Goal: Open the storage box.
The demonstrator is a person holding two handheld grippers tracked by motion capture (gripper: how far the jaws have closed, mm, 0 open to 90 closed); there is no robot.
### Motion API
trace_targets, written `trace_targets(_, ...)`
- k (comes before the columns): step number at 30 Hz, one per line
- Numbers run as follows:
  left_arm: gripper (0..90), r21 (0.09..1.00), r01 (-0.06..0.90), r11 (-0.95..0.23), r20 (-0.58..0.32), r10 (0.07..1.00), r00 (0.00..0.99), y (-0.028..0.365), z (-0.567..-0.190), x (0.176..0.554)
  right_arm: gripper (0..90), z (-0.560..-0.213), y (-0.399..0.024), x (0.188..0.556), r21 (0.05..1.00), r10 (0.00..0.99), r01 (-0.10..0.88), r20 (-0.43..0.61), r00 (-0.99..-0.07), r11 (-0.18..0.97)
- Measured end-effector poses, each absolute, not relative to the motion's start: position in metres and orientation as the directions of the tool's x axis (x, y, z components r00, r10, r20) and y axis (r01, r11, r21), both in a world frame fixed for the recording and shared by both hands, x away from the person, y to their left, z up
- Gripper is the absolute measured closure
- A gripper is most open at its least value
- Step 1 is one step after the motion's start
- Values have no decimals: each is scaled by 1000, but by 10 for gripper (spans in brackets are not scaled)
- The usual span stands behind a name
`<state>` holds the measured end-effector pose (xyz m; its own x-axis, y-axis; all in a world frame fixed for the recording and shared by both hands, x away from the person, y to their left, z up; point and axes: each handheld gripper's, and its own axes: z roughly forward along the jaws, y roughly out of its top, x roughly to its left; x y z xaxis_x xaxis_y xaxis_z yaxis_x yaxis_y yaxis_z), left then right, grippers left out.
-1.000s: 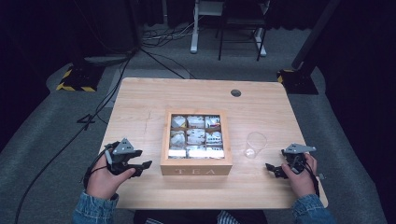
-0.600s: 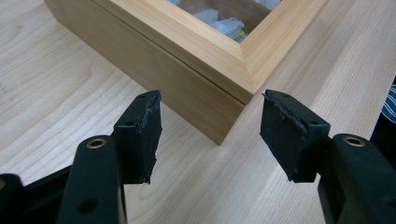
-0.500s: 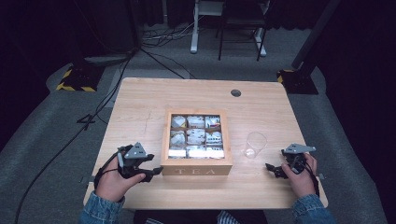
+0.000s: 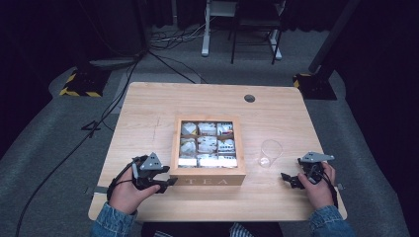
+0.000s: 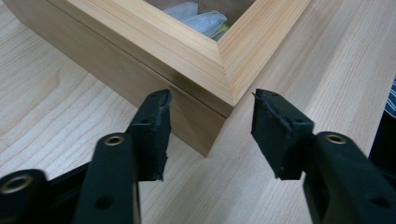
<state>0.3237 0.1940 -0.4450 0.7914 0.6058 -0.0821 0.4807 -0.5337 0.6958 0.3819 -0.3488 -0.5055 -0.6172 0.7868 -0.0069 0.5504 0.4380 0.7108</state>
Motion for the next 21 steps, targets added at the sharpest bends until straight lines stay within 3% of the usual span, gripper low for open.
trace_targets(4,537,689,488,-536,-79,614,786,194,-445,323,4,-505,-349,382,711,787,550,-7,-617,438)
trace_targets(21,569,699,504,-508,-99,629,771,195,-442,322,3,-505,-349,382,711,787,551,-6,-617,438)
